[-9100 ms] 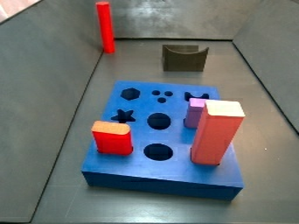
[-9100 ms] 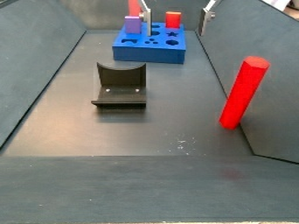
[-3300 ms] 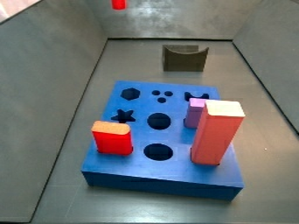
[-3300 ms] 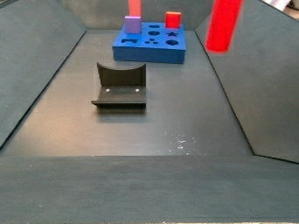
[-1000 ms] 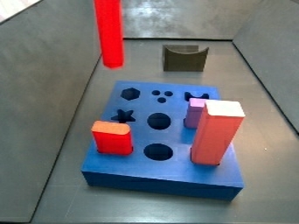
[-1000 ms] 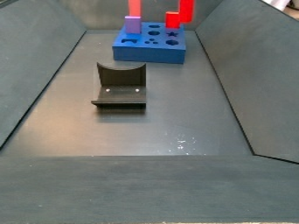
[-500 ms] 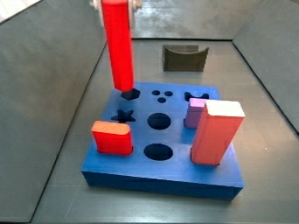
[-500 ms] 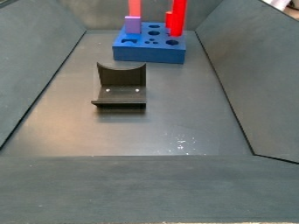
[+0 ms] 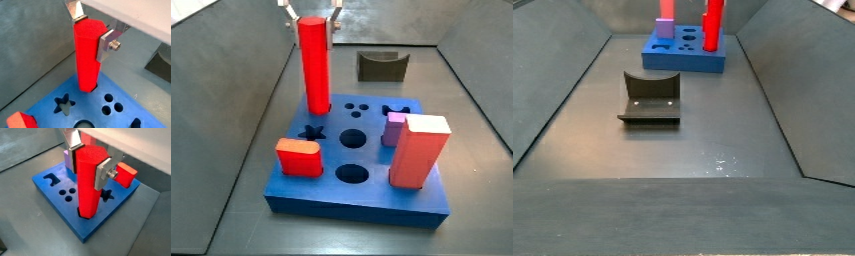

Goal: Pick up the hexagon object. Move up. Move to above the board. Insert the hexagon object.
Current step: Insert the hexagon object.

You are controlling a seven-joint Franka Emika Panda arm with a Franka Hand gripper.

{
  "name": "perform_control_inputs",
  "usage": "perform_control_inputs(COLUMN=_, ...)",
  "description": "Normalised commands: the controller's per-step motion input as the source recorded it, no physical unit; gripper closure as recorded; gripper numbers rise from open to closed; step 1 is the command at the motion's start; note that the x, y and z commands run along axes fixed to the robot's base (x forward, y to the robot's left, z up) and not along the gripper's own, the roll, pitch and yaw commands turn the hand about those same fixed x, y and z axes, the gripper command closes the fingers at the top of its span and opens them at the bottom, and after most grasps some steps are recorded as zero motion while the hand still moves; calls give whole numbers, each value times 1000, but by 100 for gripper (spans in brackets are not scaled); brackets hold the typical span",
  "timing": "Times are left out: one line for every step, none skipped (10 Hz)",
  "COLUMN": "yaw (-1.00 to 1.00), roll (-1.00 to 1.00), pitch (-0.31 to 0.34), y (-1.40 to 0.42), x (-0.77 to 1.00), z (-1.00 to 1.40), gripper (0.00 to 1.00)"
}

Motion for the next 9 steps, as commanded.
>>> perform_control_inputs(yaw=0, roll=29, pitch=70, y=203, x=66, z=-100, gripper=100)
perform_control_inputs(yaw=0, roll=30, pitch=39, y=163, x=49, z=-151, gripper=100)
perform_control_inputs(yaw=0, roll=37, pitch=1, y=97, x=37, z=-260, gripper=100)
perform_control_inputs(yaw=0, roll=99, pitch=-146, y=-37, x=0, z=-909, gripper=100)
perform_control_inputs(yaw=0, roll=101, pitch=-116, y=-154, x=0, z=-989, gripper=100)
perform_control_inputs(yaw=0, roll=120, pitch=-94, y=-243, x=77, z=-997, gripper=100)
perform_control_inputs(yaw=0, roll=121, pitch=-89, y=-254, x=94, z=-1000, gripper=100)
perform_control_inputs(yaw=0, roll=109, pitch=-60, y=-300, x=189, z=-1000, gripper=100)
perform_control_inputs(yaw=0, roll=107, pitch=-41, y=-334, x=243, z=-1000, gripper=100)
